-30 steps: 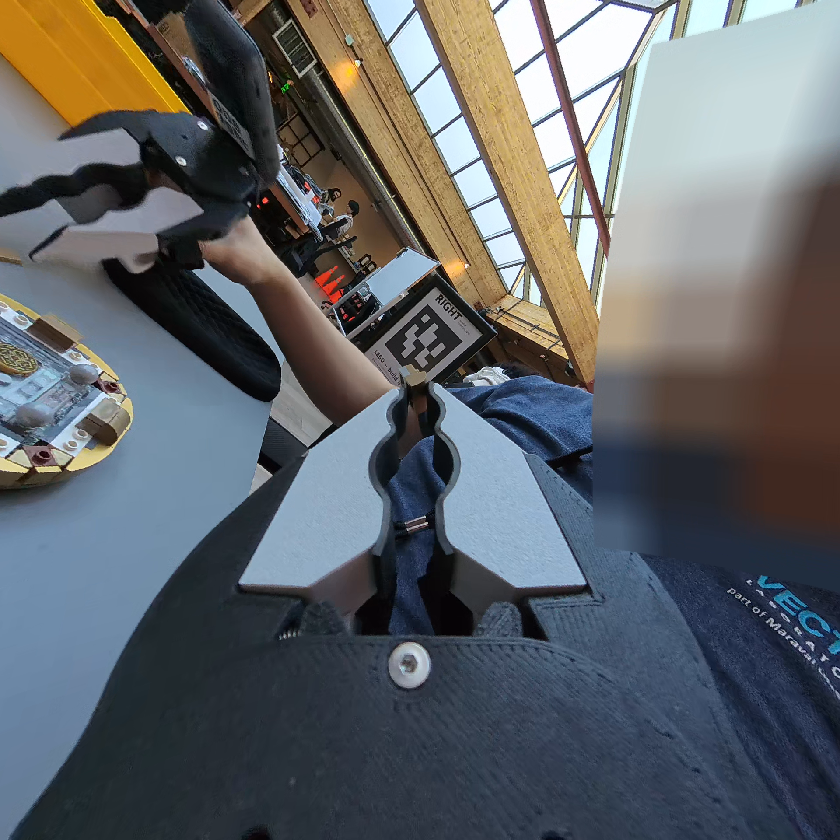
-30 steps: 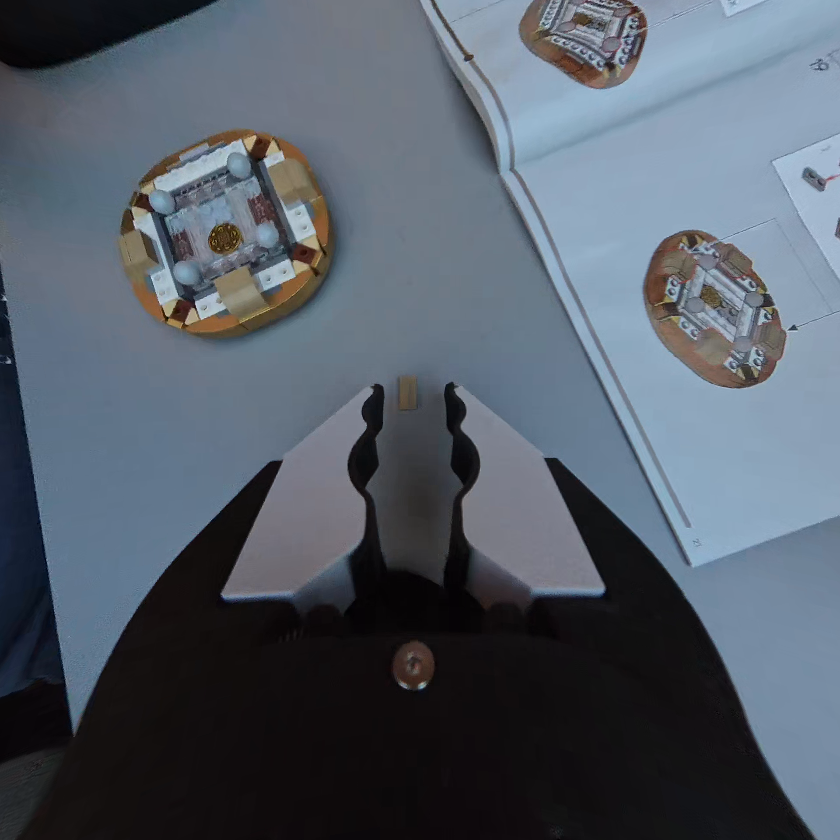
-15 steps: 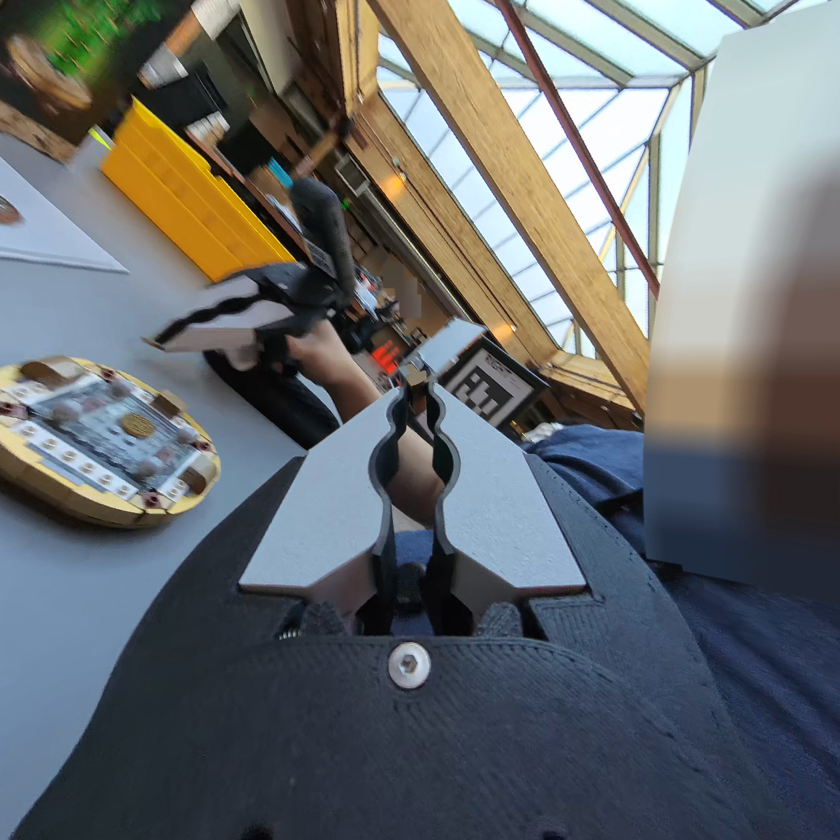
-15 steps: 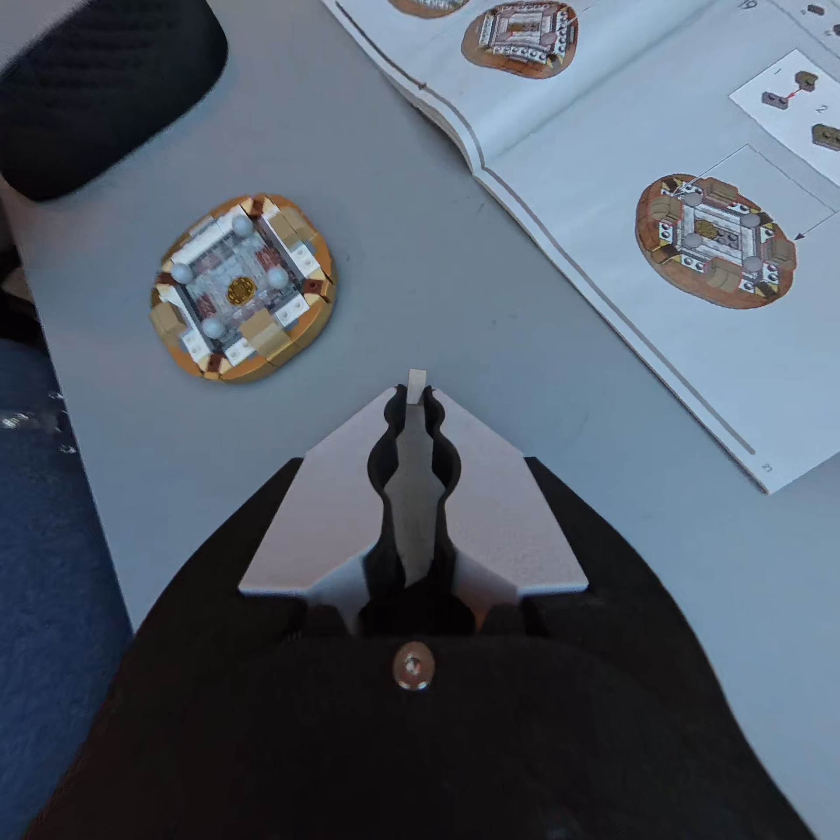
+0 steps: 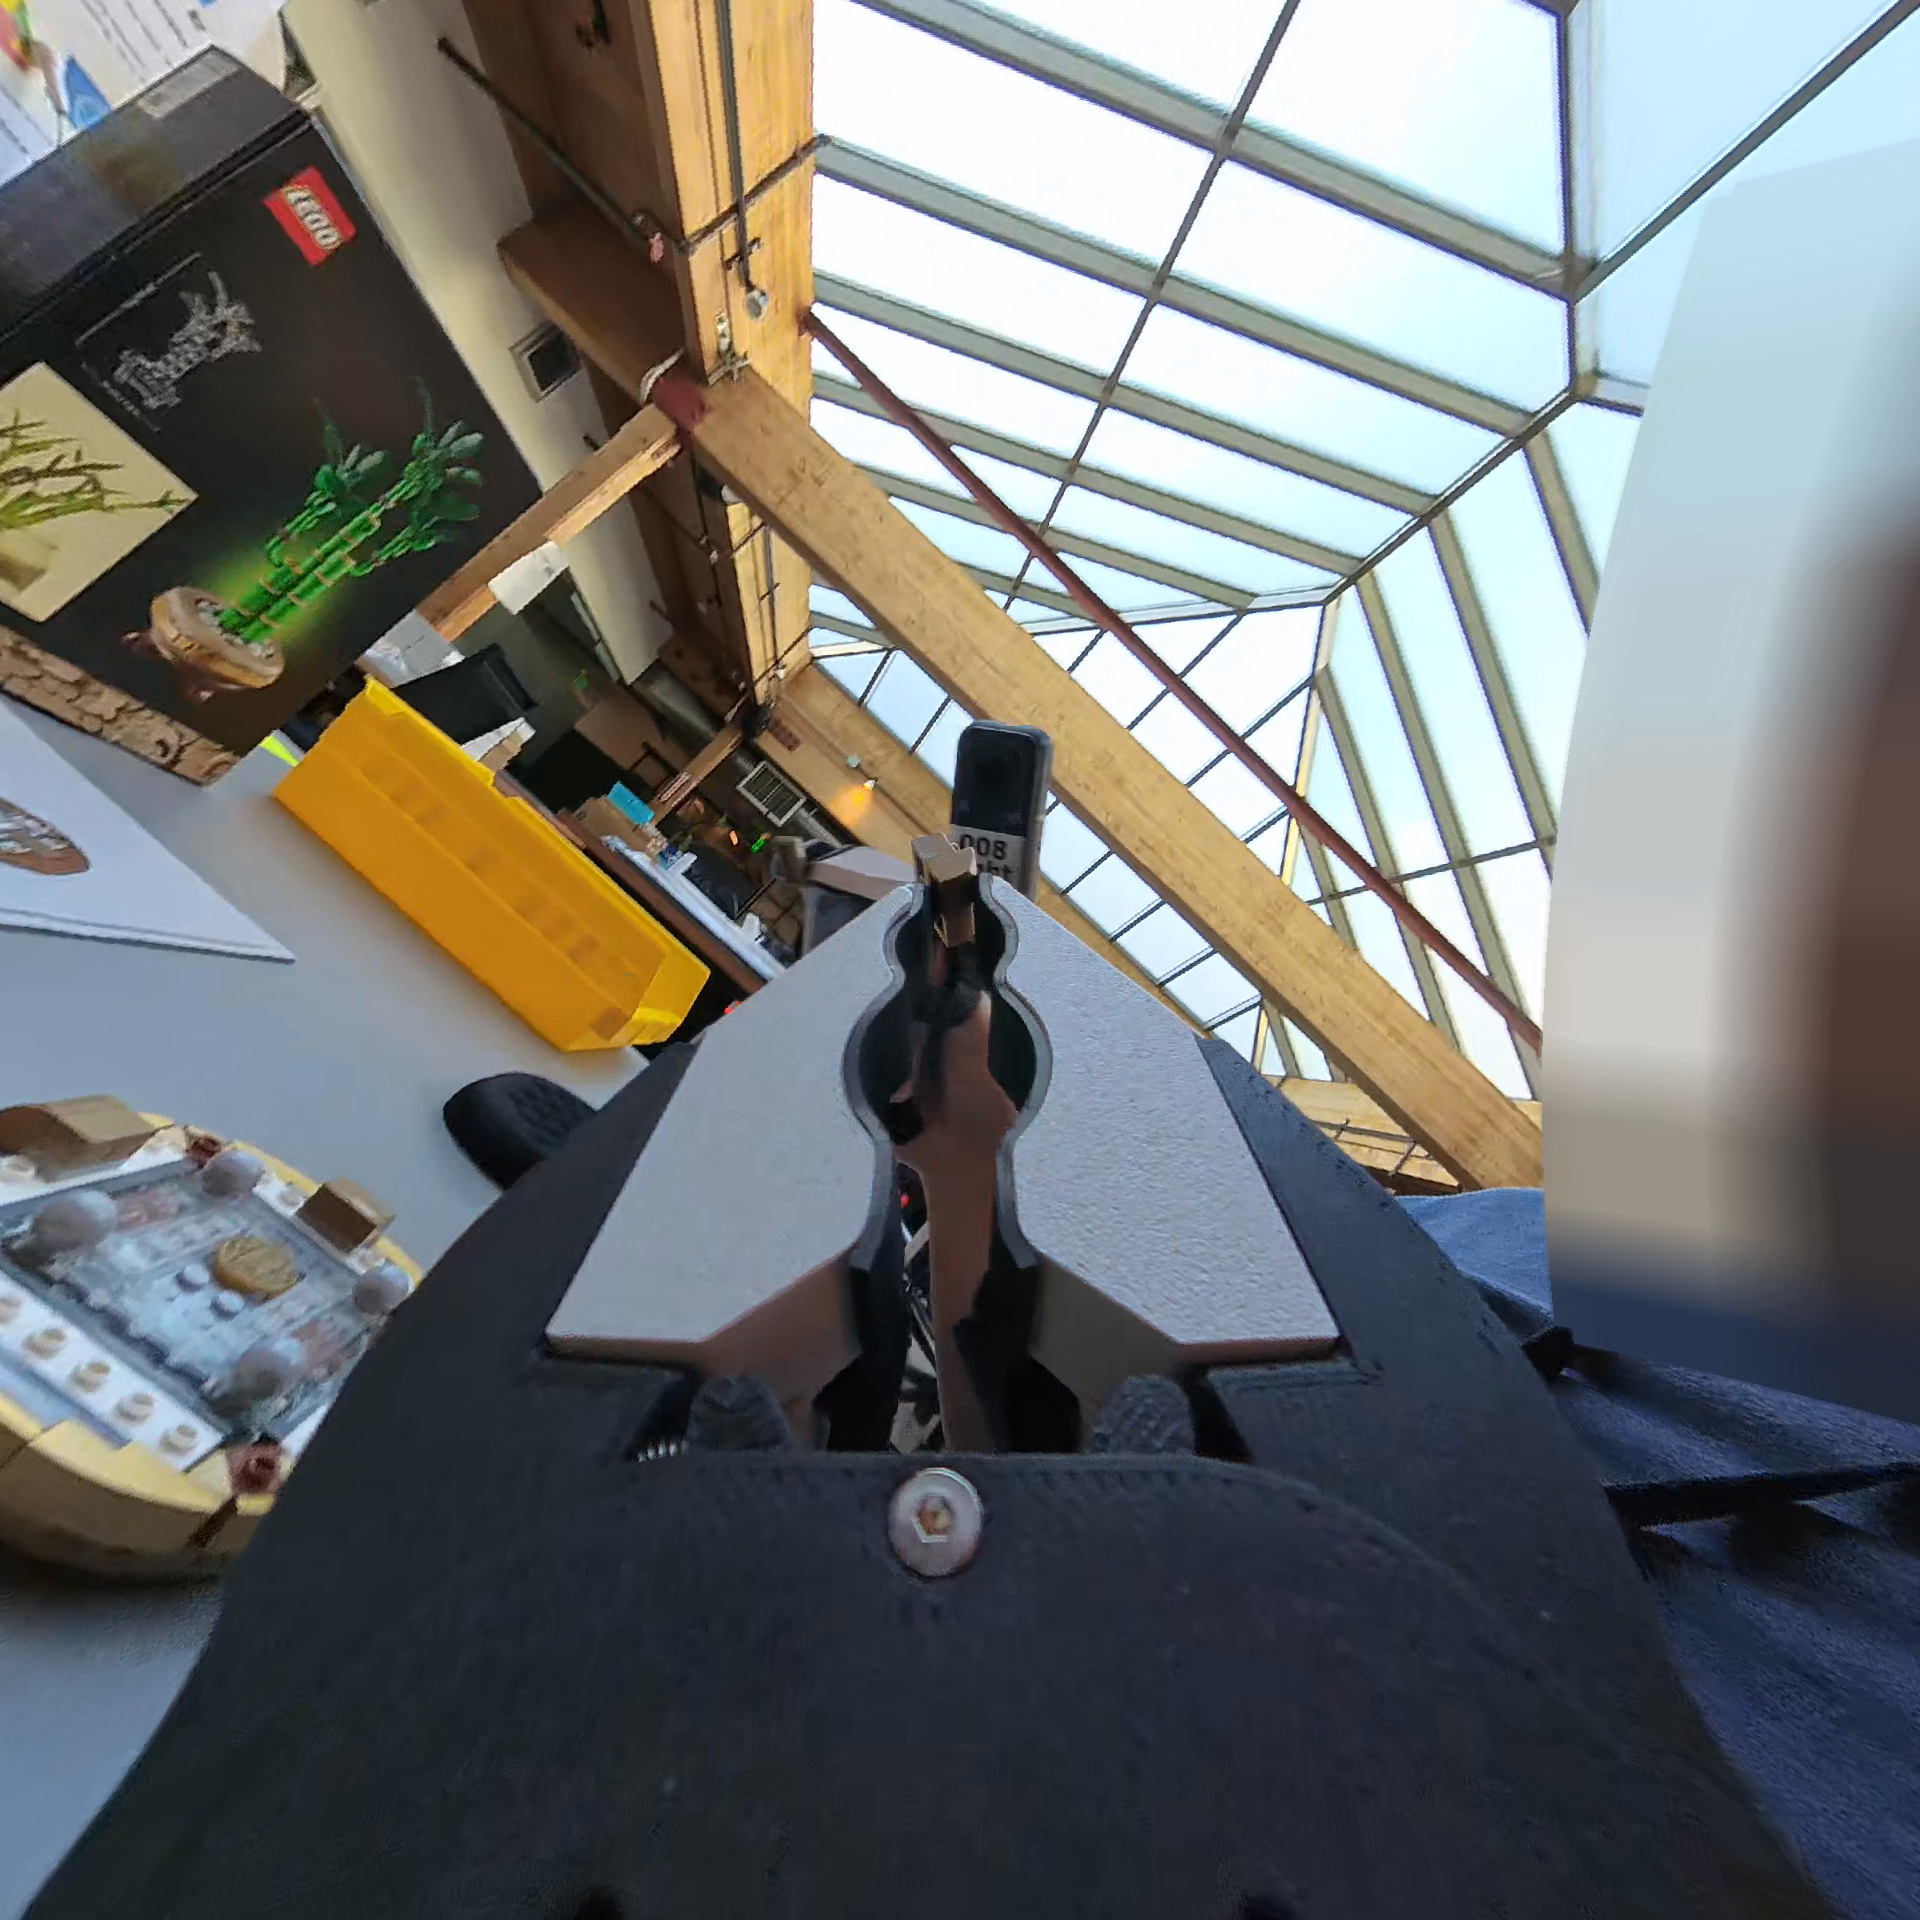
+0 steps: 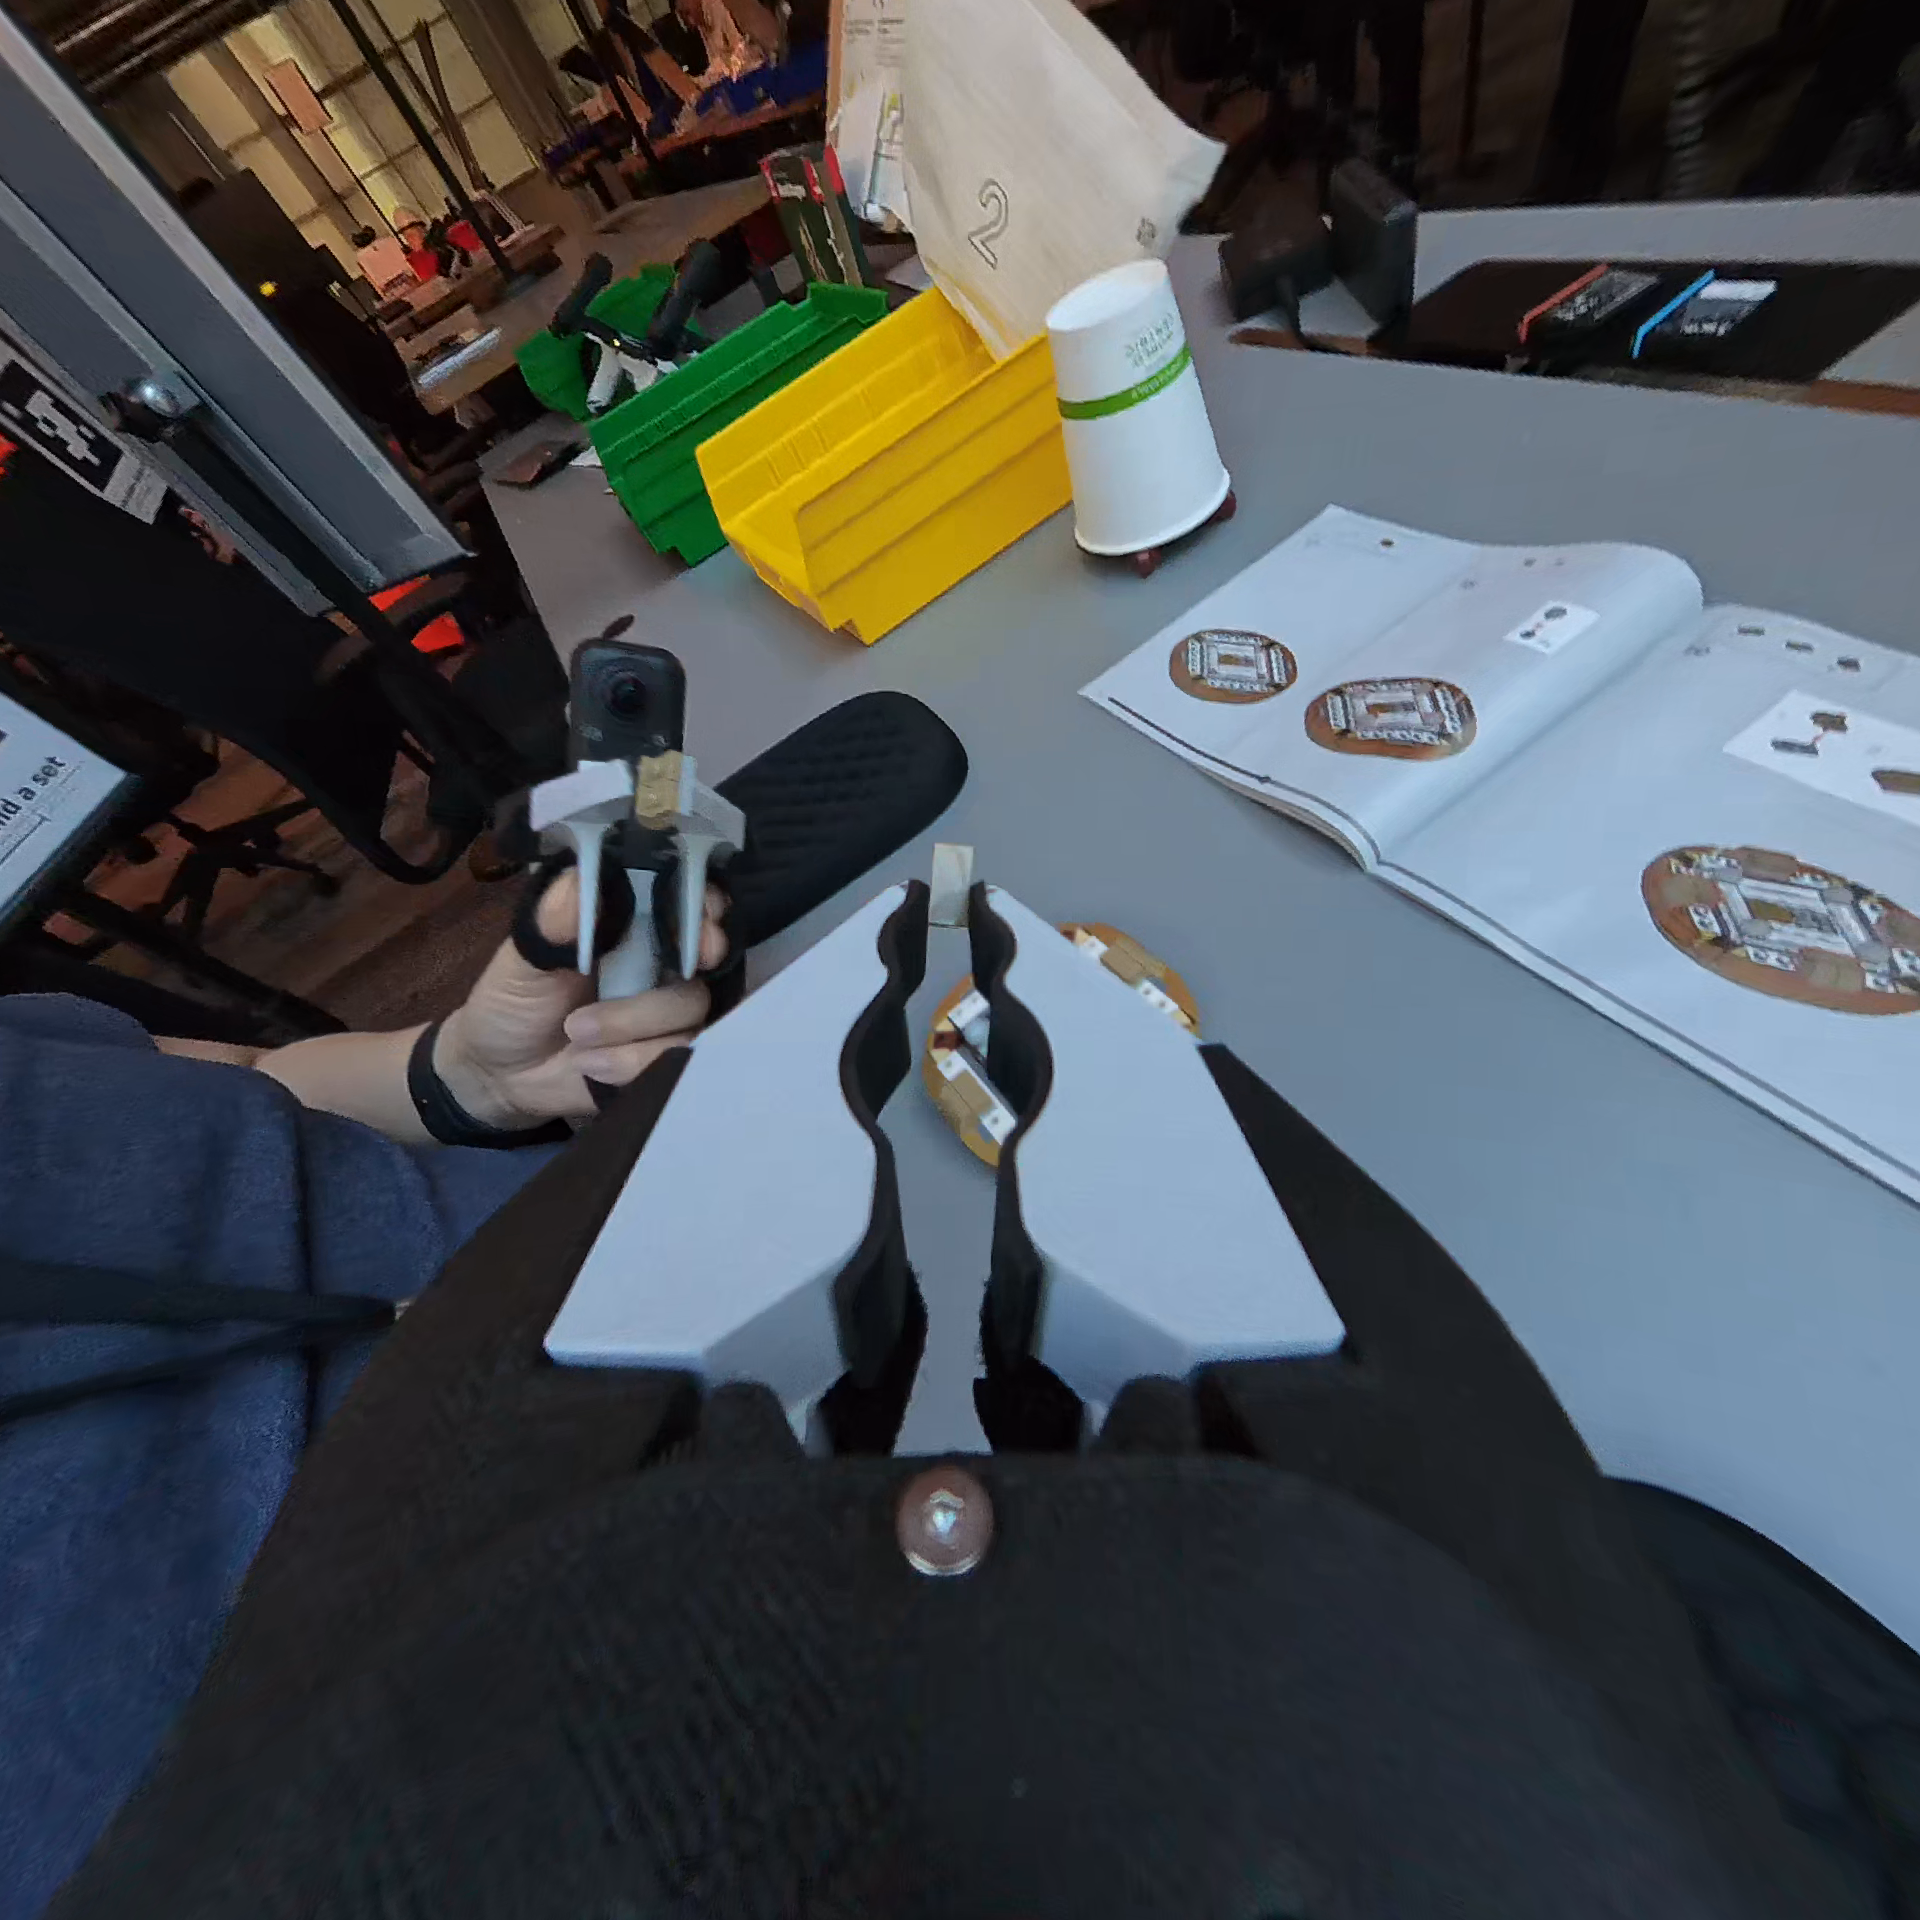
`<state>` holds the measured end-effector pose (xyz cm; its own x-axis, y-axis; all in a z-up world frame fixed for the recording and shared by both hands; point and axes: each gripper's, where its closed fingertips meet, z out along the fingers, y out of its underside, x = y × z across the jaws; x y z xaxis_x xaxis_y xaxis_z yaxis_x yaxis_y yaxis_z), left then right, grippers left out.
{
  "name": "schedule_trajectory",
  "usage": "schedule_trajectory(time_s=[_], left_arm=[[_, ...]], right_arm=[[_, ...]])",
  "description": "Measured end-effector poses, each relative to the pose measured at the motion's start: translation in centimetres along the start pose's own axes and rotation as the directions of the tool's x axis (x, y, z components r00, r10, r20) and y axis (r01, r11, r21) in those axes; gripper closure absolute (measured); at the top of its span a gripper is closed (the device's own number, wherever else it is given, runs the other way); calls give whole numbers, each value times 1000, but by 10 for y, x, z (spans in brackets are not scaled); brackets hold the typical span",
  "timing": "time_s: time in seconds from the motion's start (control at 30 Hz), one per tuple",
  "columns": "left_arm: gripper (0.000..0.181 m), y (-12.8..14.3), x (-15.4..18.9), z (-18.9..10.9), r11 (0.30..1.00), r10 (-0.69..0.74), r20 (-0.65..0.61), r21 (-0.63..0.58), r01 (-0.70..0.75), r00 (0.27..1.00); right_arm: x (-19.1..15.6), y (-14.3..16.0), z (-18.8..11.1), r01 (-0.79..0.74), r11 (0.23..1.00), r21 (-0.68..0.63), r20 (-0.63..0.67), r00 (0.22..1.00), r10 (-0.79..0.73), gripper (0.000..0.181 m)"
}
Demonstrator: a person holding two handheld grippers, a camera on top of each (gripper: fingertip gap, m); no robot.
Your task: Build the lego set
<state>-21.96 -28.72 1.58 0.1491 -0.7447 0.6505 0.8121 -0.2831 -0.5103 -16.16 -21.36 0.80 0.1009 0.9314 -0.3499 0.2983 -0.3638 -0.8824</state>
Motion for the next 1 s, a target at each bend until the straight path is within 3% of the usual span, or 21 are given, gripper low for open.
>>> schedule_trajectory(time_s=[0.2,0.33,0.47,0.67,1.0], left_arm=[[176,-2,14,3,995,84,-101,71,-77,991],[177,-4,24,-3,982,165,-128,117,-150,978],[176,-8,32,-6,973,204,-157,145,-182,966],[176,-14,42,-8,956,260,-165,184,-230,951],[176,-26,45,-15,930,319,-97,222,-292,943]], right_arm=[[-36,-14,7,140,990,3,-38,989,-140,174],[-64,-10,19,216,976,3,26,976,-216,174],[-80,-25,29,316,947,53,24,948,-317,174],[-114,-37,48,370,929,24,95,924,-371,175],[-121,-29,65,495,862,-103,-9,867,-499,174]])
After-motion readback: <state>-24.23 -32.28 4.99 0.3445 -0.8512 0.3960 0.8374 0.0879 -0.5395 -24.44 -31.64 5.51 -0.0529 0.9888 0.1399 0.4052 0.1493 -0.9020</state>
